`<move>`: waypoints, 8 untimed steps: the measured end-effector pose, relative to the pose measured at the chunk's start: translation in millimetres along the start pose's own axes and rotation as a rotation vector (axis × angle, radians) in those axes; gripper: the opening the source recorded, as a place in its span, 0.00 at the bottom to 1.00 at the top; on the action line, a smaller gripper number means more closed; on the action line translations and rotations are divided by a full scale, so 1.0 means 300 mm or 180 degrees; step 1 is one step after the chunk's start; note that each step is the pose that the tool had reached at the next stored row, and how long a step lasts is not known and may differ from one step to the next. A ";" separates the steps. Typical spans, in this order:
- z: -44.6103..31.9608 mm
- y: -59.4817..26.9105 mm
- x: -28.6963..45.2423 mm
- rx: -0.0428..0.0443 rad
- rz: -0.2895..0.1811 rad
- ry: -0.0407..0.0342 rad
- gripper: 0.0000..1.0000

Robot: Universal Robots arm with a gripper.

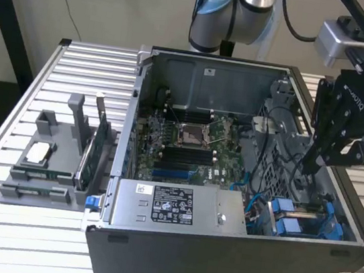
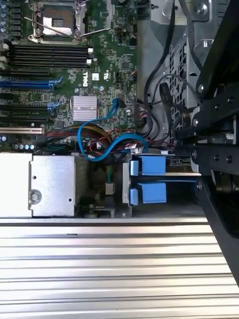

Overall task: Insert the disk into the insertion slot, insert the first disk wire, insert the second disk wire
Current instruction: 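Insert the second disk wire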

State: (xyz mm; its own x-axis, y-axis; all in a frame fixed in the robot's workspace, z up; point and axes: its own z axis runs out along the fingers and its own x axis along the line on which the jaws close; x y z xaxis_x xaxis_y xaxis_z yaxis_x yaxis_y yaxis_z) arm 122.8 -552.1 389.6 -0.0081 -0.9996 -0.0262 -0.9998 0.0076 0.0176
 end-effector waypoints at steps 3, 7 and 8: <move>0.000 0.011 0.007 0.0003 0.0000 0.0000 0.16; 0.000 0.022 0.027 0.0007 -0.0001 0.0000 0.16; 0.000 0.025 0.034 0.0008 -0.0002 0.0000 0.16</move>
State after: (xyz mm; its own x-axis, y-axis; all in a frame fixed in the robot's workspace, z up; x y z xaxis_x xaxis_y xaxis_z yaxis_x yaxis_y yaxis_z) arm 115.3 -562.1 389.5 -0.0075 -0.9996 -0.0263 -0.9999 0.0071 0.0150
